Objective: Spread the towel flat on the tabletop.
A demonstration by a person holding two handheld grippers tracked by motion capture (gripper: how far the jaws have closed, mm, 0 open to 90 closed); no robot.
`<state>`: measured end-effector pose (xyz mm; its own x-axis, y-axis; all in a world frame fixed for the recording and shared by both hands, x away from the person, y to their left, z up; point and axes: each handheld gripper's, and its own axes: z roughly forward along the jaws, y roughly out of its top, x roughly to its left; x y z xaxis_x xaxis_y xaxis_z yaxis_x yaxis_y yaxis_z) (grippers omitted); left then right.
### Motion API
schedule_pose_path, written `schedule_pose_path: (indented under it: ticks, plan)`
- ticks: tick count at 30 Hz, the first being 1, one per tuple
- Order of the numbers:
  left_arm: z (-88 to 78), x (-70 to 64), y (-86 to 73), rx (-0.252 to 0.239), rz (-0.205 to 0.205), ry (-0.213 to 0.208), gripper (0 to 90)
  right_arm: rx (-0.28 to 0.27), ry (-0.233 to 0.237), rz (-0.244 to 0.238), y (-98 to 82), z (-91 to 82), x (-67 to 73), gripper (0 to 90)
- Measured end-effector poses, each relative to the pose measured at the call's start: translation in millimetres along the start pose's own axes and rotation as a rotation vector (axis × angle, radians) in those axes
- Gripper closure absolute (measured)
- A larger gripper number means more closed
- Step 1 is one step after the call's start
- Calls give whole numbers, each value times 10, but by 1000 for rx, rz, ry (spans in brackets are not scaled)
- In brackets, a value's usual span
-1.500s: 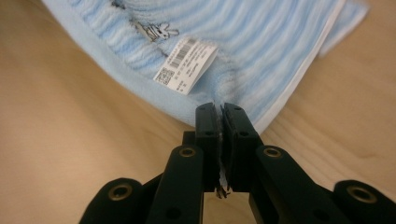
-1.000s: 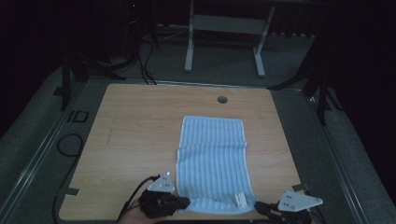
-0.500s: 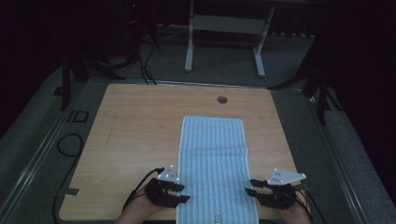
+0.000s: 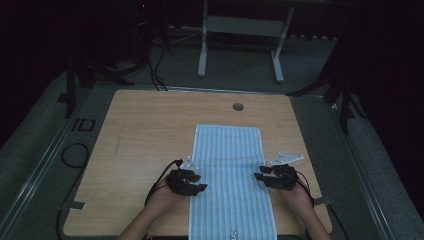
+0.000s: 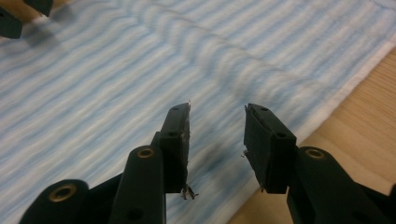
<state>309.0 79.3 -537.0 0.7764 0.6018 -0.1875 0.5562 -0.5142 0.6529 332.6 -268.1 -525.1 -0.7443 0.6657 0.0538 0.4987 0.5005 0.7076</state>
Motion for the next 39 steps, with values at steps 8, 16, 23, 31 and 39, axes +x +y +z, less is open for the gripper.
schedule_pose_path:
  ticks: [8, 16, 23, 31, 39]
  plan:
    - [179, 143, 89, -2, -47, 11, 534, 68, -34, 19, 19, 288, -129, 561]
    - [252, 252, 199, -6, -61, 11, 522, 57, -61, 20, 123, 407, -236, 548]
    - [291, 411, 286, -13, -92, 19, 523, 58, -78, 35, 209, 482, -369, 537]
    - [352, 442, 372, -12, -99, 41, 485, 58, -78, 47, 260, 522, -508, 522]
    - [363, 418, 382, -10, -107, 37, 461, 36, -83, 70, 240, 527, -515, 487]
